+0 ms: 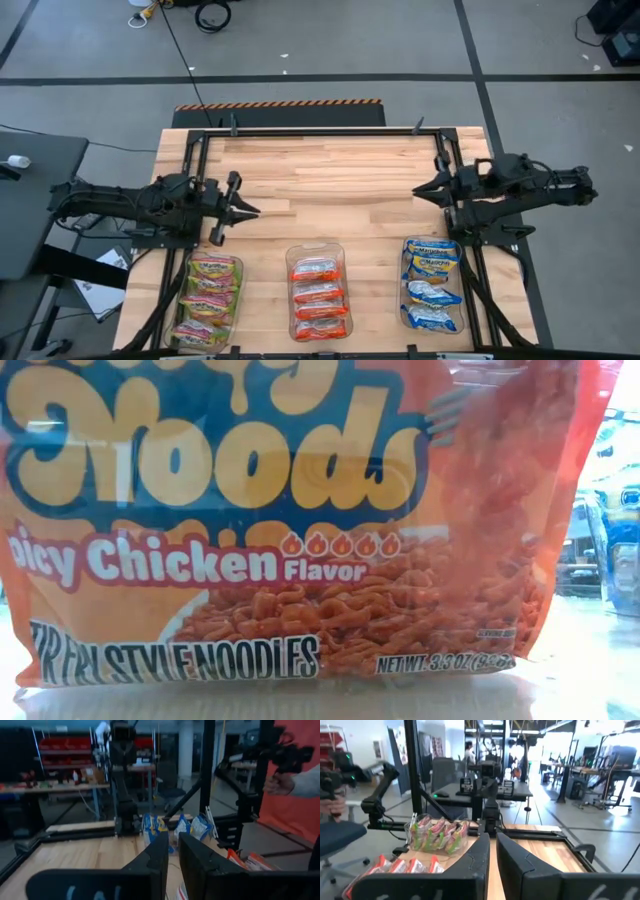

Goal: Sort Maruchan noodles
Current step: Return to Home Position

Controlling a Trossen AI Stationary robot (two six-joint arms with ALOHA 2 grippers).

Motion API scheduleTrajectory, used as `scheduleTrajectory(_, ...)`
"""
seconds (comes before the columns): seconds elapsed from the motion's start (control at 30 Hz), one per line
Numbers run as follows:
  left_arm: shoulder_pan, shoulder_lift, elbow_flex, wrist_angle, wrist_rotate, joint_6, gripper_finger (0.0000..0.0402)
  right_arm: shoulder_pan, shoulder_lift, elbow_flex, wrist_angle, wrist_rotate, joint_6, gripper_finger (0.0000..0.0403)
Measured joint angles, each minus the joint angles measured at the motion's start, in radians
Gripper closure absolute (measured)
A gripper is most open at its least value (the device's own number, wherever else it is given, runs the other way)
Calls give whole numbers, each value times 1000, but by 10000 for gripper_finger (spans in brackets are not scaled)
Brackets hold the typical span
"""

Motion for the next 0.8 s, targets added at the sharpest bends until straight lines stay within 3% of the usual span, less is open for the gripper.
scheduleTrajectory(0.43,0,-408,-423,304,-2,-45,351,0,-449,-400,91,76,112,364)
scheduleTrajectory(0.6,6,-501,-424,200,-2,-9,351,-14,-429,-594,377,112,266,363)
scheduleTrajectory(0.63,9,-511,-424,199,0,3,351,-25,-441,-646,424,85,310,363)
scheduleTrajectory(0.8,32,-525,-424,181,-2,27,351,-100,-446,-653,376,-85,384,364)
